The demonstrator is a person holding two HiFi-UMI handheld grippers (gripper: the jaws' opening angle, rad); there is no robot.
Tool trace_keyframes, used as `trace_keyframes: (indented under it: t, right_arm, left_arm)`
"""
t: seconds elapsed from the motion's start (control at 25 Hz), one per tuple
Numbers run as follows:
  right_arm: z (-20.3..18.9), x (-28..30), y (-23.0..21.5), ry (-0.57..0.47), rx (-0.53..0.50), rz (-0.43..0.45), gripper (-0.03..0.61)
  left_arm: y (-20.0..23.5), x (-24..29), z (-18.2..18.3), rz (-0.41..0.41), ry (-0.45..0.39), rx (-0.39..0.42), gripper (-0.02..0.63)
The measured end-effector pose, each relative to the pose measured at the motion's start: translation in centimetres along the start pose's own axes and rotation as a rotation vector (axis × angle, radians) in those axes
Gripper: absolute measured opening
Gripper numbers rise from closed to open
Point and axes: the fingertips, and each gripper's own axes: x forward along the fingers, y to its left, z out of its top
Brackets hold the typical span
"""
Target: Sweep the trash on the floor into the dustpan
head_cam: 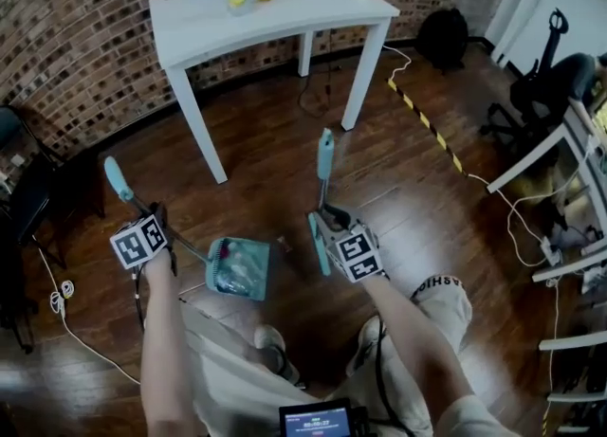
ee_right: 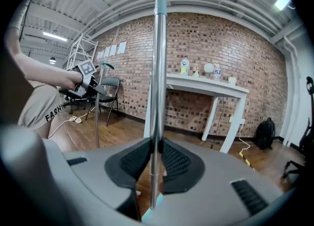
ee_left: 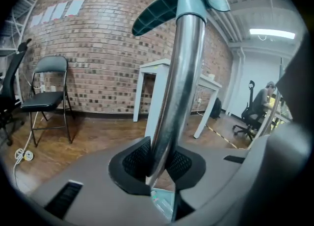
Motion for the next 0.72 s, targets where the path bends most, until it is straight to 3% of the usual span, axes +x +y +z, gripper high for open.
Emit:
trace_keyframes:
  t: [0.2, 0.4, 0.56, 0.72]
  right_arm:
    - [-1.2, 4.8, 3.1, 0.05, -0.042, 0.05, 0.092]
    - [-2.6, 9.2, 7.3, 0.076, -0.051, 0.101, 0.091]
    - [-1.4, 10.8, 9.9, 0.022, 0.021, 0.126, 0.091]
    - [1.5, 11.1, 11.8, -0.071, 0.053, 0.209, 0.091]
  left_arm:
    - [1.5, 1.4, -1.6, 0.091, 0.018, -0.026, 0.054]
    - [0.6, 2.1, -2.4, 0.094, 0.034, 0.0, 0.049]
    - [-0.6, 2.2, -2.7, 0.067, 0.049, -0.002, 0.049]
    - [-1.6, 2.6, -2.7, 0.045, 0.061, 0.004, 0.049]
